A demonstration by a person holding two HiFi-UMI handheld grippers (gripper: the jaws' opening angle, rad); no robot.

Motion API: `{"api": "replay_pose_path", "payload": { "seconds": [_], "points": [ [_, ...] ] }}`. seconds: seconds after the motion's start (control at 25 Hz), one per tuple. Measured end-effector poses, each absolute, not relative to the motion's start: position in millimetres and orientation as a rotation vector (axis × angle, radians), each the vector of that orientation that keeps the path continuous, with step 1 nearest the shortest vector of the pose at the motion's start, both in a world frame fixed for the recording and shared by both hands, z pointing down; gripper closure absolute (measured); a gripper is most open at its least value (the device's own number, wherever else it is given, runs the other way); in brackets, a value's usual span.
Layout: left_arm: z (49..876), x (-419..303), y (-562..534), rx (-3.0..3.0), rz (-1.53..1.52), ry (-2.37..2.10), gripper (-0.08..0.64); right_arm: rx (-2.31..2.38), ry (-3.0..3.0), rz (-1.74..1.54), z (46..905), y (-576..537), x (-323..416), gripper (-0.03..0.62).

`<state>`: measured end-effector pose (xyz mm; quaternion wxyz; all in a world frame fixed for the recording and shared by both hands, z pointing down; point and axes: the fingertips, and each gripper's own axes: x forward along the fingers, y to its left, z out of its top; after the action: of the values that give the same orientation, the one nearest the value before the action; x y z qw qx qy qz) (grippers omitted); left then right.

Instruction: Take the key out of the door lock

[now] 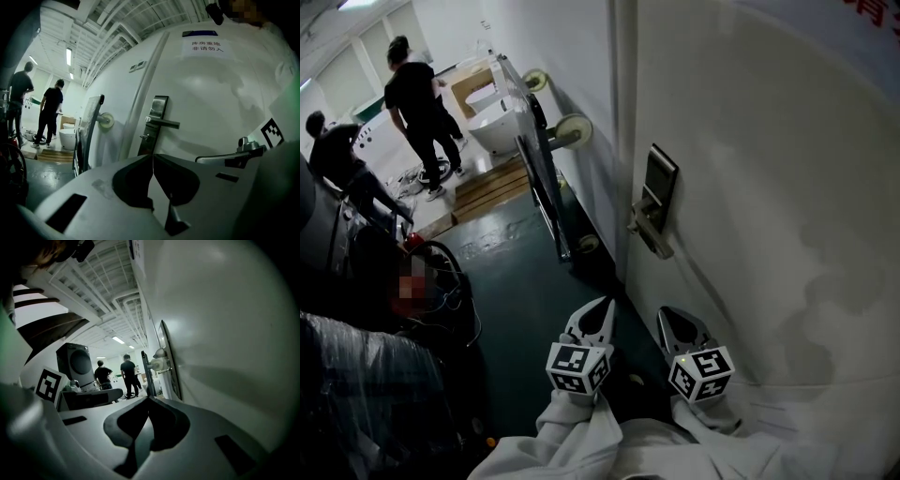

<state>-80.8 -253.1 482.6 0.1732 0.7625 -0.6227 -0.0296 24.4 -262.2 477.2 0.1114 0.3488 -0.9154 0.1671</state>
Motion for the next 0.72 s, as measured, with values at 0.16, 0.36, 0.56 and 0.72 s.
{"api": "replay_pose_path", "payload": {
  "seconds": [0.16, 0.36, 0.56, 0.72],
  "points": [
    [475, -87, -279, 2.187, -0.112, -1.687, 0.545, 1.1, -2.67, 0.499, 470, -281, 21, 0.54],
    [462, -102, -309, 2.201, -0.176, -1.596, 0.545, 1.189, -2.656, 0.5, 458, -299, 13, 0.54],
    [464, -103, -333, 2.203, -0.257, -1.452, 0.545, 1.248, -2.608, 0.514, 464, -306, 7, 0.54],
    [469, -103, -346, 2.168, -0.309, -1.333, 0.545, 1.325, -2.56, 0.527, 467, -310, 8, 0.54]
  ]
}}
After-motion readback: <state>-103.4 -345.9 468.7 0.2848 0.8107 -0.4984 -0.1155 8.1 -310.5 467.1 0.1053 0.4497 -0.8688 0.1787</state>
